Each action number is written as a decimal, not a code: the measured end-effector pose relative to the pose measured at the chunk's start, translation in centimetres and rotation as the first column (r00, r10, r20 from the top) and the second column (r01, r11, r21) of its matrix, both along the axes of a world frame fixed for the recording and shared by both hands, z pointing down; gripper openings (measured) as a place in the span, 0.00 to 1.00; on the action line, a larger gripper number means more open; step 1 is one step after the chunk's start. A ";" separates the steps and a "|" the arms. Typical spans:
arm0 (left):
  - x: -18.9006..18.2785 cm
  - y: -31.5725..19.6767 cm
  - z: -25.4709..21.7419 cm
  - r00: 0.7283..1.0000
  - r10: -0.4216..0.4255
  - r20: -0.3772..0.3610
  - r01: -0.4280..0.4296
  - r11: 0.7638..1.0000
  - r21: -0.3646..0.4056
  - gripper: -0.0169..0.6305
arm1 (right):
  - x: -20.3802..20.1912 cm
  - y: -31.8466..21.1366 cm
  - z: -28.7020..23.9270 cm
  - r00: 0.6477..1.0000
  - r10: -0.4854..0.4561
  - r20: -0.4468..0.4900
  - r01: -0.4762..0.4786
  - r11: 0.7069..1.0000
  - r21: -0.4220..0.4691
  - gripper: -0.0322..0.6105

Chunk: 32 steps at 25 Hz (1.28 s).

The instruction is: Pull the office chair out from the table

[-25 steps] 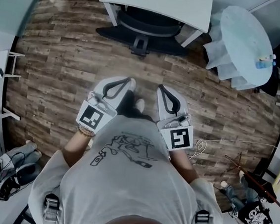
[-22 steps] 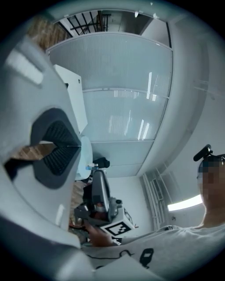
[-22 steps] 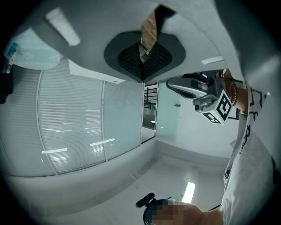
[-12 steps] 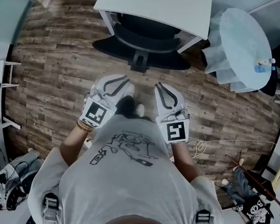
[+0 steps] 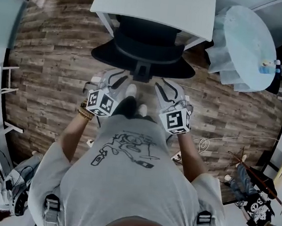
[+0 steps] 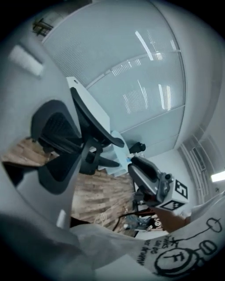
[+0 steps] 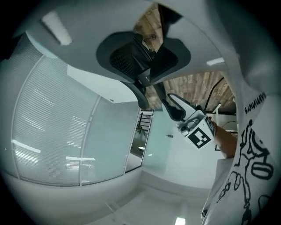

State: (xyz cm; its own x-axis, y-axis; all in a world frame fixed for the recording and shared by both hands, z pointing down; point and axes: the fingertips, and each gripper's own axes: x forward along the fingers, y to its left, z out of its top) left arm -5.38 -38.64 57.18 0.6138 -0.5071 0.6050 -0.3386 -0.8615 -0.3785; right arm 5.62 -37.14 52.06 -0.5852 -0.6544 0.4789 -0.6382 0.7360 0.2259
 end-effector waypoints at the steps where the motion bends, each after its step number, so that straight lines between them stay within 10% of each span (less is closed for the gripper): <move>1: -0.2 -0.5 0.8 0.998 0.024 0.050 -0.025 1.000 0.013 0.19 | 0.0 -0.5 0.9 1.000 -0.013 -0.027 0.013 1.000 -0.007 0.23; 9: -1.4 -3.1 5.7 0.926 0.168 0.338 -0.194 0.980 0.045 0.26 | 0.4 -2.6 7.7 0.949 -0.157 -0.275 0.142 0.987 -0.075 0.30; 18: -1.4 -4.8 9.5 0.852 0.238 0.467 -0.282 0.959 0.027 0.31 | 0.8 -4.3 14.0 0.789 -0.257 -0.558 0.223 0.966 -0.130 0.42; 22: -1.2 -4.8 10.6 0.835 0.257 0.486 -0.302 0.953 0.014 0.20 | 1.0 -4.4 15.2 0.730 -0.288 -0.620 0.263 0.956 -0.134 0.22; 32: -1.3 -4.2 10.8 0.838 0.259 0.480 -0.297 0.955 0.005 0.18 | 0.9 -3.9 15.5 0.751 -0.270 -0.603 0.232 0.962 -0.142 0.21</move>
